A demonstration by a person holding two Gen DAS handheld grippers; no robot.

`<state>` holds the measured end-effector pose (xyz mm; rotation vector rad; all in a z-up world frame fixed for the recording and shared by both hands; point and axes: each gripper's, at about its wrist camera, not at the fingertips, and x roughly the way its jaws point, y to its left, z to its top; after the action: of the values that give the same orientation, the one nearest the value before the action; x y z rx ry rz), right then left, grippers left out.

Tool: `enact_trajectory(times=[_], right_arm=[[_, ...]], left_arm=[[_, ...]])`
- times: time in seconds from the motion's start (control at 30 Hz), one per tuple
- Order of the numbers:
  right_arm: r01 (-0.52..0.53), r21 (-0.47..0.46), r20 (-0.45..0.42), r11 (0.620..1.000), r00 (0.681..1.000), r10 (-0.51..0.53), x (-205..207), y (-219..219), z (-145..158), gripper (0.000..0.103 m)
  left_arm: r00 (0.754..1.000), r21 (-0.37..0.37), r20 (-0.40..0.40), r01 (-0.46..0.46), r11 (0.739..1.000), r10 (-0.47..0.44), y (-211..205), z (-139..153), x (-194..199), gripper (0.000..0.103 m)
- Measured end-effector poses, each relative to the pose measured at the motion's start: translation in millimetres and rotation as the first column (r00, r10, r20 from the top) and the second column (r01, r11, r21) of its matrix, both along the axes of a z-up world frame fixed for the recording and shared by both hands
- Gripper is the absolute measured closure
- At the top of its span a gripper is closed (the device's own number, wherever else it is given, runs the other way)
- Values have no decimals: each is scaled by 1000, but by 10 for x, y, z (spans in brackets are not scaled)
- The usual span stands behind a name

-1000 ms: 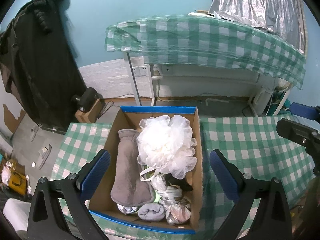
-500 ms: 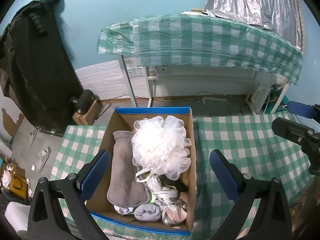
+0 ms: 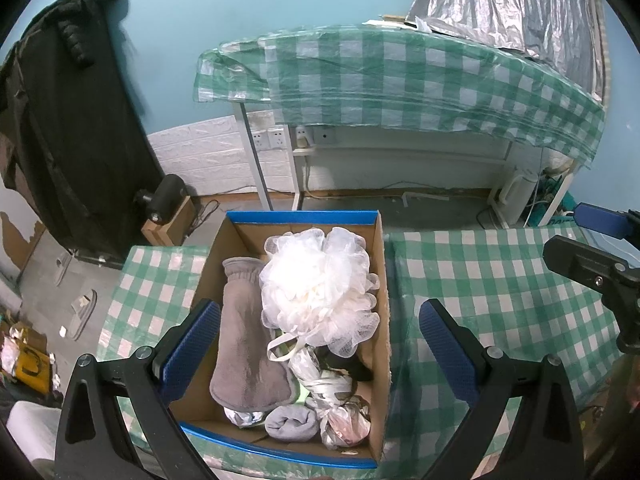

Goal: Organize soft objects

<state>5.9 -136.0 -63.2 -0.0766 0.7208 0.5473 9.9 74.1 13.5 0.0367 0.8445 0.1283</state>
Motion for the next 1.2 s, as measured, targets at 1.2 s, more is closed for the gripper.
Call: enact_trajectory(times=[1.2], right_arm=[[-3, -1, -1, 1000, 1000, 3, 16, -11, 0, 17]], left_arm=[[1000, -13, -6, 5, 1000, -5, -27, -28, -6, 3]])
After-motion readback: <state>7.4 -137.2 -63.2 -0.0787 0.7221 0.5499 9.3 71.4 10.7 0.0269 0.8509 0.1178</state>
